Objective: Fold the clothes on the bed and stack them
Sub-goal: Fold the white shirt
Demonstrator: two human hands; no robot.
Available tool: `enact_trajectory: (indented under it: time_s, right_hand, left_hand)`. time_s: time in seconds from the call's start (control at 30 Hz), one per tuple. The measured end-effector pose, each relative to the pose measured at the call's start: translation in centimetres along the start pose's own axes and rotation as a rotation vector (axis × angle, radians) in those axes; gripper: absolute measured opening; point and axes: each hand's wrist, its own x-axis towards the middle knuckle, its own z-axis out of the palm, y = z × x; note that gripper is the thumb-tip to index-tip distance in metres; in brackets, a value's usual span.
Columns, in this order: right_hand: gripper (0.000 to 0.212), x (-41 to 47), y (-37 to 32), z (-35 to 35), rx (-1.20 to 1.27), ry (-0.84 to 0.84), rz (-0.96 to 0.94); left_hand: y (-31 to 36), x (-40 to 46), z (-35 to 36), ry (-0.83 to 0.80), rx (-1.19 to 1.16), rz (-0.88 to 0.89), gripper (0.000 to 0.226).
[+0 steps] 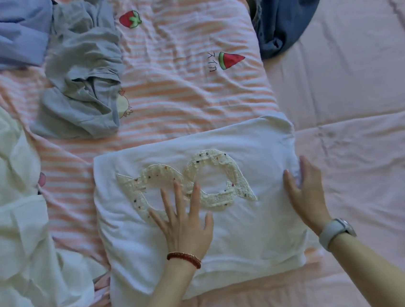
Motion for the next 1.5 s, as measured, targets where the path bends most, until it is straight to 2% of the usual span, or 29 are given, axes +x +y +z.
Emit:
enact_trajectory:
  time_s: [0.1,0.23,0.37,0.47,0.5,0.57,0.7,0.77,0.83,0.93,1.0,1.07,1.13,1.17,1.23,1.3,1.37,1.4,1.5]
  right_hand:
    - [0.065,-2.6,1.3,0.2,0.137,-0.026,0.143]
    - [0.024,-2.5,1.2,-0.3,0.222,-0.076,0.245]
    - [0.029,-2.1,1.3,-0.6,0.304,-0.132,0.327]
    - [0.021,-2.6,0.0,-1.2,0.424,-0.06,0.282]
    - [0.021,-2.8,-0.5,-1.4,0.427,-0.027,0.231]
    - [0.019,-3.3,-2.3,-1.7,0.4,-0.001,0.095]
    - [0.043,-4.8,-7.6,-0.8,0.245,-0.07,-0.212]
    - [0.047,-5.9,-10.8,0.6,0.168,-0.152,-0.363]
    - [0.048,-7.3,-14.1,2.6,0.163,-0.264,-0.488]
    - [0.052,-10.0,-18.2,6.3,0.209,-0.568,-0.585]
    - [0.052,-11.6,-19.5,8.4,0.157,-0.829,-0.541]
    - [0.044,-12.3,-19.4,9.9,0.094,-0.895,-0.505]
    - [0.036,-11.9,-18.6,10.6,0.101,-0.772,-0.489]
    - [0.033,-11.3,-18.1,10.8,0.094,-0.674,-0.484]
    - [0.031,-9.7,-17.3,11.0,0.013,-0.472,-0.514]
    - [0.031,-7.7,-17.1,11.3,-0.106,-0.309,-0.615]
    - [0.031,-6.0,-17.7,11.8,-0.151,-0.273,-0.635]
    - [0.031,-5.4,-18.2,12.2,-0.162,-0.297,-0.617]
    - [0.033,-4.0,-19.4,13.6,-0.204,-0.369,-0.63]
  left_hand:
    - [3.7,-2.4,2.4,-0.147,-0.02,0.001,0.075]
    - [4.2,-2.5,4.0,-0.248,0.013,-0.056,0.069]
    - [4.1,-1.8,2.6,-0.357,0.011,-0.056,0.068]
    - [3.5,-1.6,1.6,-0.381,-0.071,-0.035,0.065]
    - [3.3,-1.5,1.1,-0.367,-0.146,-0.037,0.064]
    - [3.0,-1.2,-0.4,-0.305,-0.453,-0.086,0.056]
    - [1.8,-2.0,-4.5,-0.278,-1.253,-0.429,0.019]
    - [0.1,-3.0,-6.1,-0.26,-1.541,-0.585,0.022]
    - [-2.7,-4.1,-7.0,-0.168,-1.734,-0.707,0.031]
    - [-7.5,-6.2,-7.4,-0.021,-1.892,-0.805,0.039]
    - [-9.9,-7.2,-7.1,0.022,-1.867,-0.808,0.044]
    - [-11.1,-7.7,-6.5,0.003,-1.806,-0.864,0.047]
    - [-11.5,-7.6,-5.7,-0.063,-1.833,-0.917,0.063]
    - [-11.7,-7.5,-5.1,-0.042,-1.796,-0.918,0.07]
    - [-11.4,-7.2,-4.1,0.081,-1.561,-0.863,0.088]
    - [-9.8,-7.0,-3.9,0.265,-1.195,-0.813,0.097]
    - [-8.4,-6.6,-3.5,0.399,-0.863,-0.714,0.092]
    - [-7.8,-6.0,-3.6,0.405,-0.746,-0.701,0.083]
    - [-8.0,-4.6,-3.0,0.275,-0.618,-0.832,0.049]
